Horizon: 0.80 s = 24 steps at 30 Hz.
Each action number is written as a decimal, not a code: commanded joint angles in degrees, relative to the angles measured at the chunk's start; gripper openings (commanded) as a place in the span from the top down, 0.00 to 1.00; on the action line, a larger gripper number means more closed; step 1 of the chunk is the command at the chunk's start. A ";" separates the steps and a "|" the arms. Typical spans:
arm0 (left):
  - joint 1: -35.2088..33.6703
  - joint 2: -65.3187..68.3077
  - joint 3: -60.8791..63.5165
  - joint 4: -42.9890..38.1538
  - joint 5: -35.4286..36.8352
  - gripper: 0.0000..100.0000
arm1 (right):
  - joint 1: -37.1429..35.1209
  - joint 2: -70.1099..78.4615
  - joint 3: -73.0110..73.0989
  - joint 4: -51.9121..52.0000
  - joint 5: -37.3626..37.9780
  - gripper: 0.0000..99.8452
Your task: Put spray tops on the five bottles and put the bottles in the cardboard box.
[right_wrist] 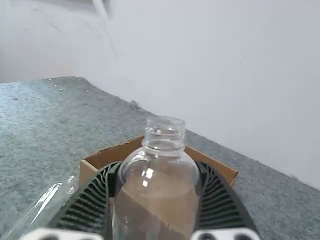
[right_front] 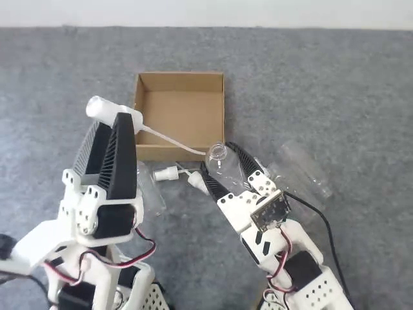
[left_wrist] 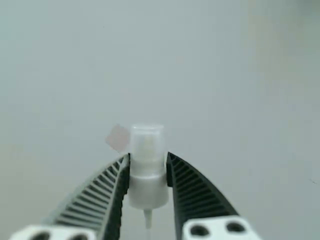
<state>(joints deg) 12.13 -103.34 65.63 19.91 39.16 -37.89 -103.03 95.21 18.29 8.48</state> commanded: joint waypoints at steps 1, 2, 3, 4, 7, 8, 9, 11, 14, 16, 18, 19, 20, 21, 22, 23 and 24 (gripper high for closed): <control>0.53 -0.44 0.57 0.00 -0.62 0.99 | -0.57 -0.84 1.23 0.22 0.88 0.97; 0.53 -0.44 0.66 0.00 -0.53 0.99 | -0.57 -0.84 1.23 0.22 0.88 0.97; 0.53 -0.44 0.66 0.00 -0.53 0.99 | -0.57 -0.84 1.23 0.22 0.88 0.97; 0.53 -0.44 0.66 0.00 -0.53 0.99 | -0.57 -0.84 1.23 0.22 0.88 0.97; 0.53 -0.44 1.19 0.00 -0.44 0.99 | -0.57 -0.84 1.23 0.22 0.97 0.97; 0.53 -0.44 1.54 -0.26 -0.44 0.99 | -0.57 -0.84 1.23 0.22 0.97 0.97; 0.53 -0.44 2.07 -1.23 -0.44 0.99 | -0.57 -0.92 1.23 0.22 0.97 0.97; 0.53 -0.44 3.65 -3.52 -0.53 0.99 | -0.57 -0.92 1.23 0.22 0.97 0.97; 0.62 -0.44 5.49 -5.89 -0.44 0.99 | -0.57 -0.92 1.23 0.22 0.97 0.97; 0.62 -0.44 5.85 -6.15 -0.35 0.99 | -0.57 -0.92 1.23 0.22 0.97 0.97; 0.62 -0.44 5.85 -6.15 -0.35 0.99 | -0.57 -0.92 1.23 0.22 0.97 0.97; 0.62 -0.35 5.85 -6.15 -0.26 0.99 | -0.57 -0.92 1.23 0.22 0.97 0.97; 0.97 -0.35 5.93 -6.15 -0.26 0.99 | -0.57 -0.92 1.23 0.22 0.97 0.97; 1.85 -0.35 6.02 -6.15 -0.35 0.99 | -0.66 -0.92 1.23 0.22 0.97 0.97; 2.73 -0.35 6.11 -6.07 -0.44 0.99 | -0.75 -0.92 1.23 0.22 0.97 0.97; 3.25 -0.35 6.11 -6.07 -0.44 0.99 | -1.19 -0.92 1.23 0.22 0.97 0.97; 3.69 -0.35 6.11 -6.07 -0.44 0.99 | -1.80 -0.84 1.23 0.22 0.97 0.97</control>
<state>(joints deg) 14.51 -103.34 72.04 15.60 39.16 -37.80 -103.03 95.21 18.29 8.66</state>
